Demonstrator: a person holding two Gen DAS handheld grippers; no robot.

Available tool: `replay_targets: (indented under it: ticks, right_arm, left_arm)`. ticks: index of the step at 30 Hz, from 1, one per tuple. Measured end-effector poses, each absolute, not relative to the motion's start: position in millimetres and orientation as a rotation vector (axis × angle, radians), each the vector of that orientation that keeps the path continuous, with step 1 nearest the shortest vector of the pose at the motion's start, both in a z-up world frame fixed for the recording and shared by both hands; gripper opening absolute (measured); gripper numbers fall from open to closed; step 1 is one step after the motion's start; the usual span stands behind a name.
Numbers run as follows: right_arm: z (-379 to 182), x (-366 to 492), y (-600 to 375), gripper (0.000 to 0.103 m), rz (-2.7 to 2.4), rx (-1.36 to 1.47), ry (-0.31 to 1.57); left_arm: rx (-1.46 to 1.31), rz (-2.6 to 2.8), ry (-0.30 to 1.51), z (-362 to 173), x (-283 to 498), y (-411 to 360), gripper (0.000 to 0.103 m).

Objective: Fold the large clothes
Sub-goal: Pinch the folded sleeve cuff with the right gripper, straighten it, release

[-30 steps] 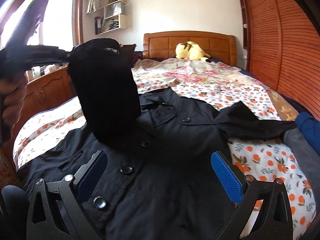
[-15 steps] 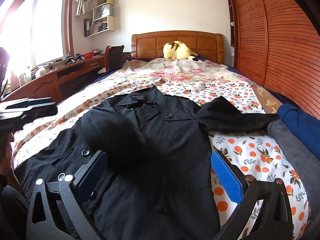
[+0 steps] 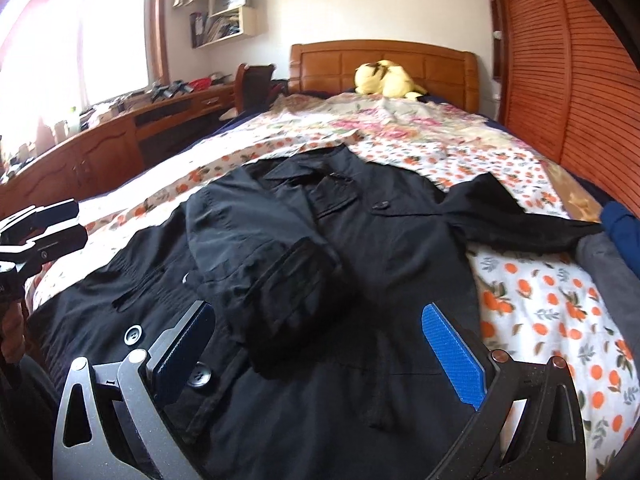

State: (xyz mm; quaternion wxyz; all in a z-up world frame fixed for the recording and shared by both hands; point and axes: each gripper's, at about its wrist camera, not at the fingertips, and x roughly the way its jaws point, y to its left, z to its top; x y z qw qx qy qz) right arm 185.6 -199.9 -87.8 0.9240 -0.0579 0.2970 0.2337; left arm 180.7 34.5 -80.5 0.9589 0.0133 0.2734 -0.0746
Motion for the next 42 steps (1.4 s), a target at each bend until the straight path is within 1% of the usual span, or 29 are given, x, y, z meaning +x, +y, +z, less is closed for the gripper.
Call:
replay_targets:
  ticks: [11, 17, 18, 20, 21, 22, 23, 25, 26, 27, 31, 35, 42]
  right_arm:
    - [-101, 201, -157, 0.101, 0.559, -0.207, 0.632]
    - [-109, 212, -148, 0.097, 0.531, -0.280, 0.666]
    - [-110, 213, -149, 0.095, 0.523, -0.289, 0.669]
    - [-112, 214, -149, 0.086, 0.509, -0.310, 0.676]
    - [-113, 215, -150, 0.075, 0.508, -0.316, 0.680]
    - [-113, 215, -151, 0.058, 0.511, -0.321, 0.680]
    - [-113, 215, -153, 0.049, 0.516, -0.324, 0.682]
    - [-115, 216, -151, 0.025, 0.524, -0.309, 0.685]
    - [-114, 215, -154, 0.022, 0.527, -0.295, 0.680]
    - [-112, 214, -156, 0.015, 0.529, -0.278, 0.672]
    - [-102, 203, -173, 0.009, 0.494, -0.214, 0.606]
    - [-97, 190, -196, 0.008, 0.440, -0.160, 0.567]
    - [-106, 186, -220, 0.008, 0.367, -0.107, 0.630]
  left_arm:
    - [0.001, -0.091, 0.572, -92, 174, 69, 0.084]
    - [-0.001, -0.082, 0.577, -96, 172, 76, 0.084]
    - [-0.004, -0.085, 0.579, -97, 171, 76, 0.084]
    - [-0.008, -0.091, 0.580, -97, 171, 77, 0.084]
    - [-0.010, -0.092, 0.580, -97, 171, 77, 0.084]
    - [-0.010, -0.094, 0.578, -96, 171, 76, 0.084]
    - [-0.010, -0.095, 0.576, -96, 170, 75, 0.084]
    - [-0.009, -0.097, 0.573, -95, 171, 73, 0.084]
    - [-0.008, -0.099, 0.572, -95, 171, 72, 0.084]
    - [-0.004, -0.102, 0.570, -94, 171, 70, 0.084]
    - [0.007, -0.108, 0.568, -94, 173, 63, 0.084]
    - [0.015, -0.121, 0.568, -94, 175, 55, 0.084]
    - [0.031, -0.141, 0.566, -93, 179, 41, 0.084]
